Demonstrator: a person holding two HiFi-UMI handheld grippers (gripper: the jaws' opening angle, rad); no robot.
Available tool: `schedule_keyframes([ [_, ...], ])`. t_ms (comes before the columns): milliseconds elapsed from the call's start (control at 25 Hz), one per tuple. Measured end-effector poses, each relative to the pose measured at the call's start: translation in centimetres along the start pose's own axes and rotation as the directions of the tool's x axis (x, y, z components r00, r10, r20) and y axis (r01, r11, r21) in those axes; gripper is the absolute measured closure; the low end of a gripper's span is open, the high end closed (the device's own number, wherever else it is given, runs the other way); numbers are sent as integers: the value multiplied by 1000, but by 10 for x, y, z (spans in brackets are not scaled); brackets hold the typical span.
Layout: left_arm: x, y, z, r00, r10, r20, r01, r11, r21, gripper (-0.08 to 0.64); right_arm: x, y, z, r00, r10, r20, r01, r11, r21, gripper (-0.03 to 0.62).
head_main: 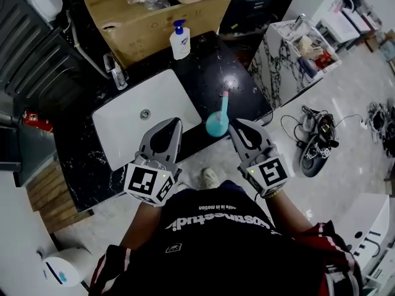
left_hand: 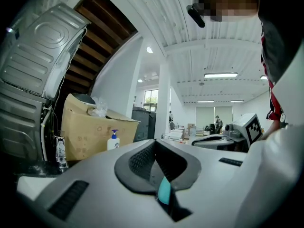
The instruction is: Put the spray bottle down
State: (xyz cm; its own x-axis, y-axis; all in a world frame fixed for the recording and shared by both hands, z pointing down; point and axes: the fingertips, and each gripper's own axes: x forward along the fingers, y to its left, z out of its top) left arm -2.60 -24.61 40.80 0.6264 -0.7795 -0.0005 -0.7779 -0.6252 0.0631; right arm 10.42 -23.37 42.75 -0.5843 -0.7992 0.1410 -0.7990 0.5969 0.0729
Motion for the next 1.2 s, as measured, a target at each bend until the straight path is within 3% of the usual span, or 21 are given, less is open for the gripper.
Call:
schedule_keyframes([
  [320, -14, 12, 21, 999, 36, 24, -36, 999, 38, 545, 13, 34, 61, 989, 134, 66, -131, 990, -47, 554],
  [640, -56, 27, 41, 991, 120, 53, -125, 986, 111, 545, 47, 98, 85, 948, 311, 64, -311, 950, -10, 555],
  [880, -87, 44, 40, 977, 205, 51, -210, 971, 112, 545, 63, 118, 86, 936, 347, 59, -347, 938, -18, 555],
  [1040, -101, 49, 42, 969, 239, 56, -244, 962, 125, 545, 67, 128, 84, 933, 356, 50, -351, 932, -85, 555],
  [1200, -108, 50, 39, 965, 256, 54, -261, 957, 129, 545, 68, 137, 77, 927, 374, 30, -370, 925, -90, 555],
])
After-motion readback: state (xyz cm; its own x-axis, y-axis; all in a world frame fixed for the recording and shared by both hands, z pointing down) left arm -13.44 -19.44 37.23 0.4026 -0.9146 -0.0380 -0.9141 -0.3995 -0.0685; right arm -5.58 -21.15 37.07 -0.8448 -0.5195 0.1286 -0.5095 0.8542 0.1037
